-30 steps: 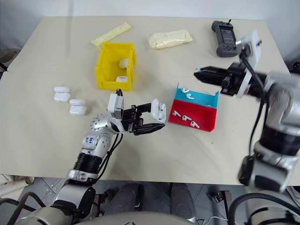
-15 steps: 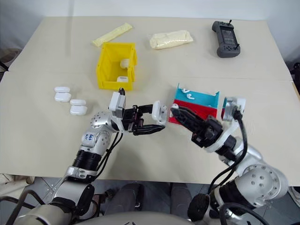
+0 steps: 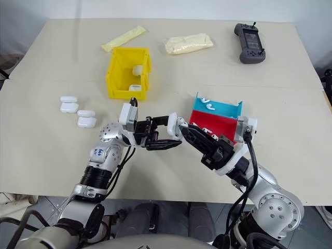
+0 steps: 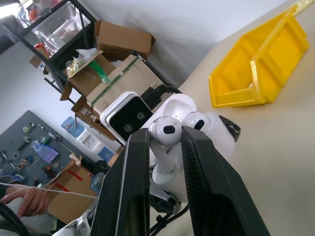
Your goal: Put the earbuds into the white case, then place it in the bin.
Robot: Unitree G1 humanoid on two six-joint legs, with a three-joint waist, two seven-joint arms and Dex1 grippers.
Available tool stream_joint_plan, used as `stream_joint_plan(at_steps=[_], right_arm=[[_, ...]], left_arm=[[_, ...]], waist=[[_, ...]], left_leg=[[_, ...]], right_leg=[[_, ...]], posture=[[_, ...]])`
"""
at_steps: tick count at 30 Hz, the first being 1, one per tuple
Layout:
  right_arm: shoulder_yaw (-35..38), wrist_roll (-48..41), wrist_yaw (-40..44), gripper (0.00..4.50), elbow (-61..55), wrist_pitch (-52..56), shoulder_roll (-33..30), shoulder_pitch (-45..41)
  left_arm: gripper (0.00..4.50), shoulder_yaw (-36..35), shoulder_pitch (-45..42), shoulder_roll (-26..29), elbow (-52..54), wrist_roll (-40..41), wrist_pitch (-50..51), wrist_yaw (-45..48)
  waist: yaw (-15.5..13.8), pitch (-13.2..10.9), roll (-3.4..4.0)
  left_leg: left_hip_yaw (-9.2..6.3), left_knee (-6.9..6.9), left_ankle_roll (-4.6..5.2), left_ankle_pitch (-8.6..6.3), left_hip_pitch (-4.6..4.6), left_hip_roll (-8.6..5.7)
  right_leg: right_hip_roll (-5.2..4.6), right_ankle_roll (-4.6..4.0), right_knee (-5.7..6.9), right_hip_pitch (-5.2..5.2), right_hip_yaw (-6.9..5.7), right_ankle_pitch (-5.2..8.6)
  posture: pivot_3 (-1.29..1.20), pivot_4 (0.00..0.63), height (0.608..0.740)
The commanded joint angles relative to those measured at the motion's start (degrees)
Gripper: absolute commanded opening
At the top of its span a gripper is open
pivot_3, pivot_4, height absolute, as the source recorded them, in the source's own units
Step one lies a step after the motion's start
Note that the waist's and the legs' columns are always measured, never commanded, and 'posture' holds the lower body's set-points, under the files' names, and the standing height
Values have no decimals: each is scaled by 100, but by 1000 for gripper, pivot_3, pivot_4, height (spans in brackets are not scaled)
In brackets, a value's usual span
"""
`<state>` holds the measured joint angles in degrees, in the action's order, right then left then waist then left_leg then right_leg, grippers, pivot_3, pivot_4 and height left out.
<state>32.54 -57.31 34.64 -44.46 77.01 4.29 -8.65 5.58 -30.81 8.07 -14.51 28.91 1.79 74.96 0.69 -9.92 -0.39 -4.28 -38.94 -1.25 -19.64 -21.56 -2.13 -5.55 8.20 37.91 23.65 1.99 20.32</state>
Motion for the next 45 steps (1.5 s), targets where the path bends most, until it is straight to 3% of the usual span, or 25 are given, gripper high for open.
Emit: stream_joint_plan(at_steps=[1,7,11,22,33,45], right_arm=[[-430,-345,-237,555,-15,-374,-195,217],[-918,-567,-531,555,123,-1032,-637,446],[-1435,-235,-332,555,100,-1572,-1235,731],[-2493,147,-356,555,169,-2540,-2138,996],[-2495,-105,-414,4098,219,-2982,-2806,754],[-2077,-280,-359,4098,448,-3370,-3462,944]], left_arm=[[2815,-25,-57,-51,73,57,-110,16],[2815,-63,-91,-111,33,78,-98,-8],[2815,-148,-140,-172,21,143,-14,-119],[2815,-183,-217,-228,-78,138,-87,-114],[2815,-204,-184,-248,-78,63,-111,-6],[2815,-220,-104,-146,-92,17,-60,62]], waist=[[6,0,0],[10,0,0],[1,0,0],[-49,-1,-2],[-59,-2,-3],[-59,-5,-8]], left_leg=[[0,0,0,0,0,0],[0,0,0,0,0,1],[0,-1,1,-1,0,1],[1,-2,3,-1,0,2],[-1,-4,4,-2,1,2],[0,-5,8,-2,1,4]], right_leg=[[0,0,-1,0,0,0],[1,0,-4,-2,0,0],[1,0,-7,-5,-1,0],[5,0,-14,-8,-2,0],[3,1,-18,-14,-4,0],[5,4,-24,-19,-4,-2]], posture=[[0,150,740],[0,150,740],[0,150,740],[0,150,740],[0,150,740],[0,150,740]])
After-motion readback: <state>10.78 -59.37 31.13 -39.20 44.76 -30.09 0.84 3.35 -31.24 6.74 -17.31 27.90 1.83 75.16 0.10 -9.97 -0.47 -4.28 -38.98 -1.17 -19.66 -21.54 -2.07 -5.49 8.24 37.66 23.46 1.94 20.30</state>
